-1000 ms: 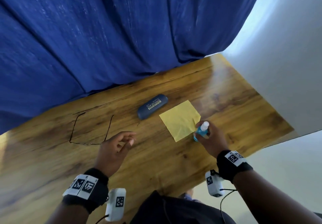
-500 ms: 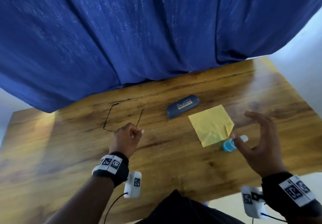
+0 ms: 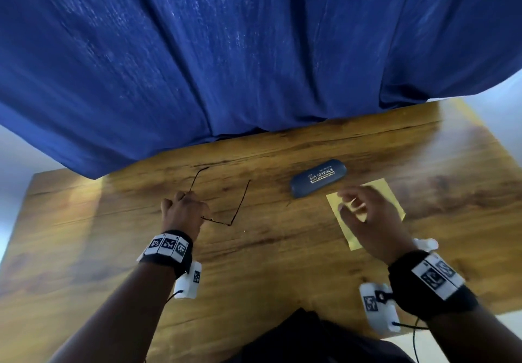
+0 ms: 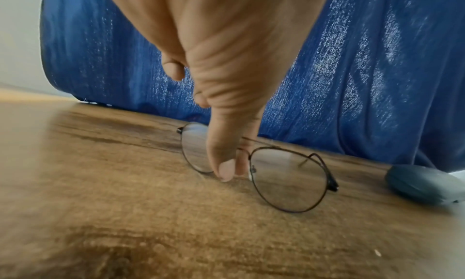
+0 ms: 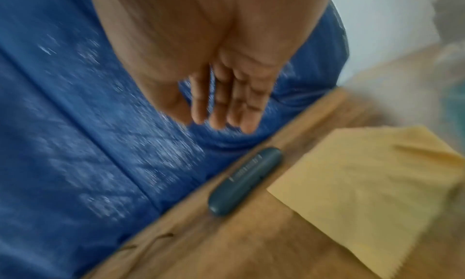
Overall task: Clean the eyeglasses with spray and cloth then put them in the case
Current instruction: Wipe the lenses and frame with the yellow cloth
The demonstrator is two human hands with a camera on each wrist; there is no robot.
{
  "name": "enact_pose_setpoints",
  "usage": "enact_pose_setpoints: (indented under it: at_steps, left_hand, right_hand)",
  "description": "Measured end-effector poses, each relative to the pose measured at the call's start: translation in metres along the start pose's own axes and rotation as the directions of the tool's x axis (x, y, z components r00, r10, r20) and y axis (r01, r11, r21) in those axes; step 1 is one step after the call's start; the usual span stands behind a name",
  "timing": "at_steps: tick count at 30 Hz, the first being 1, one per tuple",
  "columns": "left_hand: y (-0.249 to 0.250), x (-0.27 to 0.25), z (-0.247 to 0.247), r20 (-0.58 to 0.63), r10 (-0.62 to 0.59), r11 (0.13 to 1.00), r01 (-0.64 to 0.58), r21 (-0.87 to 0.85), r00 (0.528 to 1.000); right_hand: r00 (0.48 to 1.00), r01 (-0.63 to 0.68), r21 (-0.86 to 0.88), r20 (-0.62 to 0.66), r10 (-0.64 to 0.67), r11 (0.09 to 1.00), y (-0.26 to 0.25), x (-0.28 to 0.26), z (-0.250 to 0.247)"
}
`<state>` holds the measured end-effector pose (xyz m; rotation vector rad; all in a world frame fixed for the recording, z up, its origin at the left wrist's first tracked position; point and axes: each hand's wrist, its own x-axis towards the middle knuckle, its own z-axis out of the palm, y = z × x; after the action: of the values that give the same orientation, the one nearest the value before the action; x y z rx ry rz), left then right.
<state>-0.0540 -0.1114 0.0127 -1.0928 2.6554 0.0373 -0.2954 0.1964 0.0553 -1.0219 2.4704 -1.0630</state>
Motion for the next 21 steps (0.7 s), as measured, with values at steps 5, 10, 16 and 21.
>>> enact_pose_setpoints:
  at_steps: [5, 10, 16, 21]
  left_hand:
    - [-0.005, -0.002, 0.009, -0.094, 0.006, 0.99, -0.02, -0.141, 0.996]
    - [-0.009, -0.017, -0.008, -0.255, -0.002, 0.964, -0.066, -0.258, 0.967]
    - [-0.017, -0.035, -0.048, -0.245, -0.153, 0.751, -0.049, -0.659, 0.957]
    - [0.001, -0.063, -0.091, -0.016, -0.24, 0.16, 0.023, -0.987, 0.971]
  right_hand:
    - [0.884, -0.344, -0.332, 0.2, 0.422, 0.878, 0.048, 0.011, 0.049]
    - [0.874, -0.402, -0.494, 0.046, 0.485, 0.771, 0.049, 0.019, 0.07]
    - [0.907, -0.277, -0.503, 0.144, 0.395, 0.819, 0.038, 0.017, 0.065]
    - [0.932, -0.363, 0.115, 0.049, 0.36, 0.924, -0.013, 0.016, 0.025]
